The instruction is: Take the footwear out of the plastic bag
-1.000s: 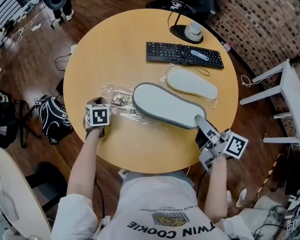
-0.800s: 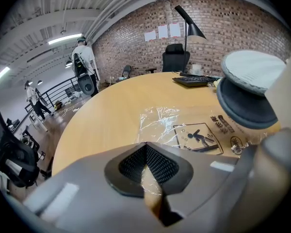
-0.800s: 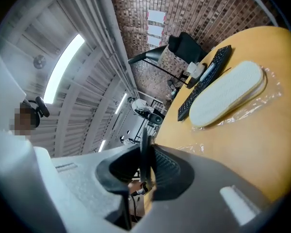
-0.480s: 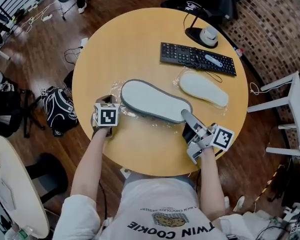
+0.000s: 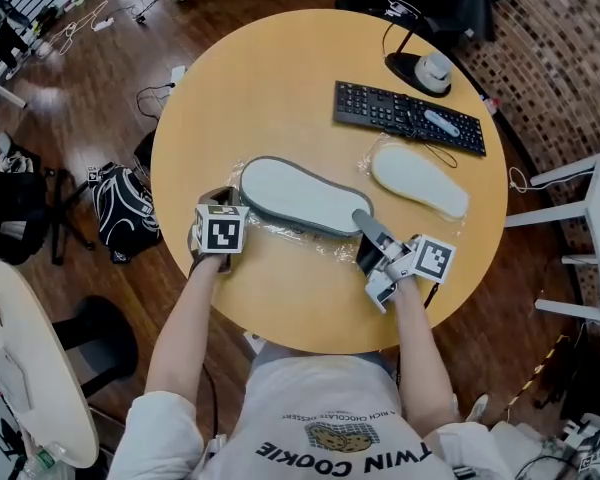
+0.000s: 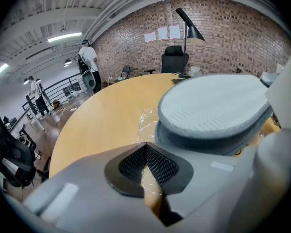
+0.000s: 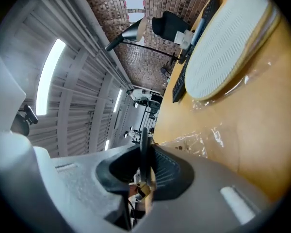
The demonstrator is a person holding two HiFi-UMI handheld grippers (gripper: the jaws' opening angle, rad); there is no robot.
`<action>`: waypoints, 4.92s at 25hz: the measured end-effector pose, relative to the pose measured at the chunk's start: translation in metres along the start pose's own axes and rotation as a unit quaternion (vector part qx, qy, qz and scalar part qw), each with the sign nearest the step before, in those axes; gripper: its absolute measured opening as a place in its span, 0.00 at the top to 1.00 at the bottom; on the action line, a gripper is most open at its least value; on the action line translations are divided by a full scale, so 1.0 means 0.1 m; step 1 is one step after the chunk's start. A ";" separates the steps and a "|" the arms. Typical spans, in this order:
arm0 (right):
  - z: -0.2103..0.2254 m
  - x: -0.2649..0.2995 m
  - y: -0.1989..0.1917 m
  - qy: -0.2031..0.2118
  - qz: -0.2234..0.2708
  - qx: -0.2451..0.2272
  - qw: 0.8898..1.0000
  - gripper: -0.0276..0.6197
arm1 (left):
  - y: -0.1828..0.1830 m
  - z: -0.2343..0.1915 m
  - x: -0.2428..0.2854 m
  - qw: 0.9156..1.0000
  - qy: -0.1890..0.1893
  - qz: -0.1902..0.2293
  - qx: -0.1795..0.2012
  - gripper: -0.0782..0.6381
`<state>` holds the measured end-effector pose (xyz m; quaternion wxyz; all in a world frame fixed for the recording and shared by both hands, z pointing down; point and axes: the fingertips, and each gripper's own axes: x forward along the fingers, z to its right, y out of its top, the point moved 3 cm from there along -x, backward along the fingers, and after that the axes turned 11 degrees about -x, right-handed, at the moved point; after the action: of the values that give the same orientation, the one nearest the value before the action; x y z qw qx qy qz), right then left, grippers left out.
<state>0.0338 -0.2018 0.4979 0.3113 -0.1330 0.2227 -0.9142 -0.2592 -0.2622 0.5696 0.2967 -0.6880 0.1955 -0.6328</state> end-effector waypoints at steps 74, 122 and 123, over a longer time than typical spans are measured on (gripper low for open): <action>0.00 -2.26 -0.74 -0.161 -0.183 -0.466 0.850 0.82 | -1.12 3.13 -2.02 0.986 0.016 0.130 -0.103 0.88; -2.08 -5.83 -3.57 -0.014 -0.182 -0.515 0.837 0.95 | -4.46 5.41 -5.52 0.958 0.027 0.206 -0.199 0.88; -2.10 -5.85 -3.61 -0.015 -0.179 -0.519 0.836 0.95 | -4.49 5.42 -5.54 0.957 0.024 0.208 -0.199 0.88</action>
<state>0.2209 0.4891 0.4317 0.0304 -0.3263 0.6321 -0.7022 0.1594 0.5175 0.4334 0.2736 -0.6618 0.4636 -0.5218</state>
